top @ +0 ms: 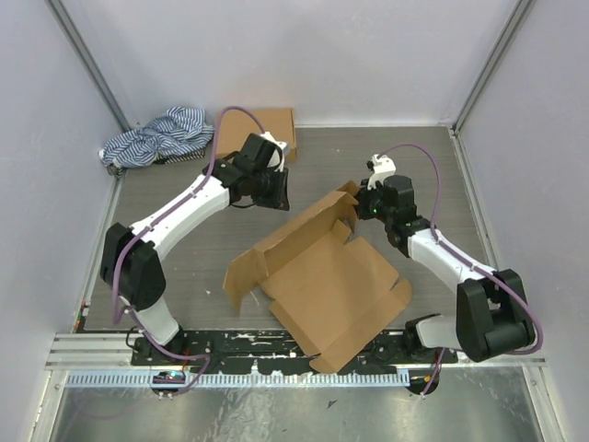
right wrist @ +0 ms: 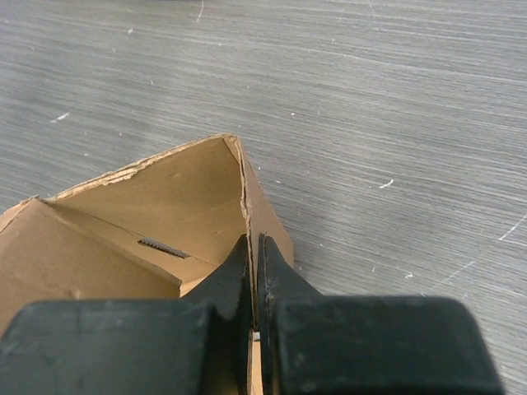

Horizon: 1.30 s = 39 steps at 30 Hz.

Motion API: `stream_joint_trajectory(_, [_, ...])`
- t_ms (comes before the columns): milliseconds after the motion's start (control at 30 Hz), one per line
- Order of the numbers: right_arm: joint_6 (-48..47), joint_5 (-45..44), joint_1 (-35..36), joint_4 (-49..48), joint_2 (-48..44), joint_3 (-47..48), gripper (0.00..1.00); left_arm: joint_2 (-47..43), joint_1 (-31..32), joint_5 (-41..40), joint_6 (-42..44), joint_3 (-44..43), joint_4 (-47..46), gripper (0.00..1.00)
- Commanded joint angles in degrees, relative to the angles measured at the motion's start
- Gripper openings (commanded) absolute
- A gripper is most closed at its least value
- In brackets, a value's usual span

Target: Fold the paper box

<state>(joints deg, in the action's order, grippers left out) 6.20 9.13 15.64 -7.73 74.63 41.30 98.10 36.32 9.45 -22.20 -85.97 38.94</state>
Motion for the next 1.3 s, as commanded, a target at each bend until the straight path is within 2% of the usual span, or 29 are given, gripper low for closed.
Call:
stream_joint_trajectory(0, [5.7,1.8,0.2,-15.0,0.5,-1.4,0.01,1.5,-1.8,-4.8,4.4,-4.4,3.3,0.30])
stream_joint_trajectory(233, [9.5,1.7,2.0,-21.8,9.1,6.0,0.02,2.6,-13.6,-2.0,3.4,-7.2,2.3,0.30])
stream_joint_trajectory(500, [10.6,-1.1,8.1,-15.2,25.5,28.9,0.03,5.9,-16.8,-2.9,4.7,-16.9,5.8,0.30])
stream_joint_trajectory(733, [10.1,-6.8,12.2,-2.3,38.1,46.4,0.04,9.4,-19.1,-4.5,6.5,-23.7,11.5,0.30])
stream_joint_trajectory(900, [8.3,-11.2,12.6,4.6,41.3,50.0,0.05,11.4,-19.2,-4.4,7.2,-25.1,15.4,0.30])
stream_joint_trajectory(1133, [3.5,-14.2,12.4,8.4,40.6,49.5,0.07,6.5,-18.6,2.6,5.7,-16.2,11.5,0.32])
stream_joint_trajectory(1267, [2.6,-14.0,12.2,9.6,40.0,49.6,0.07,2.1,-16.2,2.4,5.4,-13.9,11.3,0.33])
